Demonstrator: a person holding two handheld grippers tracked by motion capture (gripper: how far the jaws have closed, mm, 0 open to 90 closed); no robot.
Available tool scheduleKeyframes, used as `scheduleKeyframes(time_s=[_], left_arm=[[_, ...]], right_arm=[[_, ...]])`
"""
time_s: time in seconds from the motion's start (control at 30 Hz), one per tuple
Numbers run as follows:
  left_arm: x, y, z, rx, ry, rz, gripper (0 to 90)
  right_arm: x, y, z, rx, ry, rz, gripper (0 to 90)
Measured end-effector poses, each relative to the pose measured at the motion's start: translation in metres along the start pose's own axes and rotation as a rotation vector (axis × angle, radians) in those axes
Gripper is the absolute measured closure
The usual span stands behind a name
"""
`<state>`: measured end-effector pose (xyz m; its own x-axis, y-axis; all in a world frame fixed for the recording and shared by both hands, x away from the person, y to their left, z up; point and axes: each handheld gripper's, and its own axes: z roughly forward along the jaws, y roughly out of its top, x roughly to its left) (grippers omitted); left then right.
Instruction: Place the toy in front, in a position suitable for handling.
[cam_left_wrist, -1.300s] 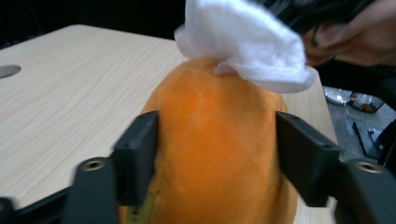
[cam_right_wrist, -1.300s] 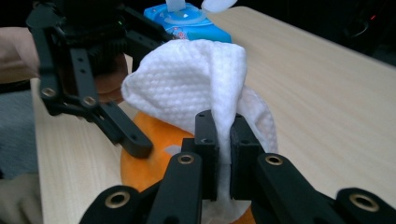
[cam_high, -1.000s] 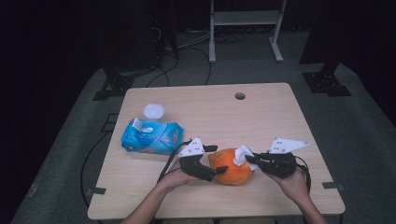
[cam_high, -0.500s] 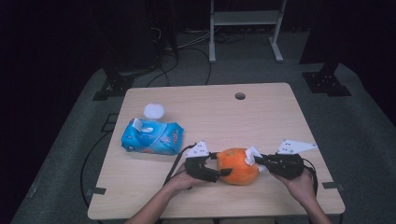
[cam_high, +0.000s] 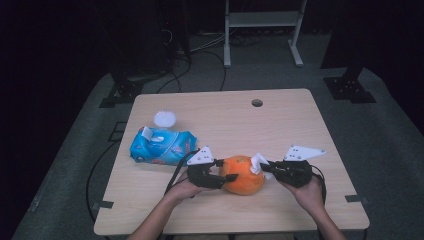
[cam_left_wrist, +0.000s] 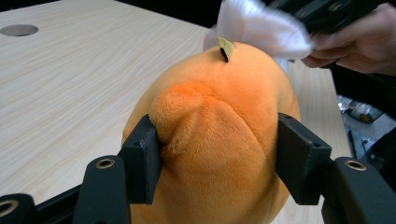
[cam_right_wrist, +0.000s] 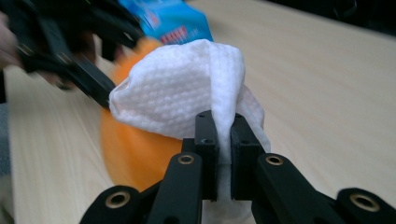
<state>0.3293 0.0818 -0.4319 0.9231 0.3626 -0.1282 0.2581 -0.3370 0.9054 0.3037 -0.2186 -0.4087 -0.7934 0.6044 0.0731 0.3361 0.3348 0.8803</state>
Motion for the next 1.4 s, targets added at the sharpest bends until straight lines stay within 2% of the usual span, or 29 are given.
scheduleKeyframes(time_s=[0.07,0.17,0.2,0.27,0.4,0.5,0.63,0.73,0.77,0.83,0.9,0.97,1.03,1.1,1.2,1.4], left_arm=[[-0.003,0.001,0.003,-0.005,0.002,0.013,38.3],[-0.005,0.000,0.005,-0.002,0.009,0.015,38.3],[-0.003,-0.002,0.004,-0.009,0.006,0.002,38.3],[-0.001,-0.004,0.002,-0.015,0.005,-0.005,38.3],[-0.001,-0.005,0.002,-0.017,0.009,-0.006,38.1],[-0.003,-0.005,0.003,-0.024,0.006,0.010,37.8],[-0.008,-0.003,0.007,-0.022,0.011,0.025,37.7],[-0.011,0.000,0.009,-0.024,0.009,0.022,37.7],[-0.013,0.001,0.010,-0.020,0.008,0.038,37.7],[-0.016,0.002,0.012,-0.023,0.007,0.049,37.6],[-0.016,0.002,0.011,-0.024,0.005,0.061,35.7],[-0.013,0.002,0.010,-0.040,0.002,0.062,29.3],[-0.011,0.002,0.009,-0.061,-0.008,0.059,24.5],[-0.009,0.003,0.008,-0.060,0.002,0.062,19.1],[-0.007,0.000,0.010,-0.066,0.005,0.042,16.1],[-0.004,-0.001,0.021,-0.069,-0.011,0.012,11.9]], right_arm=[[0.008,0.013,0.001,-0.030,0.026,-0.030,83.6],[0.020,0.025,0.012,-0.017,0.041,-0.083,83.5],[0.021,0.027,0.015,-0.013,0.034,-0.091,83.5],[0.016,0.028,0.017,-0.015,0.033,-0.071,83.5],[0.004,0.018,0.013,0.018,-0.006,-0.038,83.6],[0.004,0.008,0.006,0.035,-0.004,-0.026,83.7],[0.017,0.007,0.001,0.021,0.010,-0.061,83.6],[0.030,0.018,0.004,-0.001,0.049,-0.092,83.5],[0.032,0.021,0.005,-0.008,0.055,-0.100,83.5],[0.036,0.028,0.010,-0.008,0.047,-0.124,83.4],[0.035,0.031,0.013,0.000,0.027,-0.133,83.6],[0.031,0.027,0.014,0.024,0.009,-0.134,83.9],[0.026,0.020,0.012,0.038,0.002,-0.114,84.0],[0.021,0.012,0.006,0.038,-0.010,-0.086,84.0],[0.012,0.003,-0.005,0.025,-0.012,-0.049,84.0],[0.000,-0.012,-0.024,0.016,-0.031,-0.004,83.9]])
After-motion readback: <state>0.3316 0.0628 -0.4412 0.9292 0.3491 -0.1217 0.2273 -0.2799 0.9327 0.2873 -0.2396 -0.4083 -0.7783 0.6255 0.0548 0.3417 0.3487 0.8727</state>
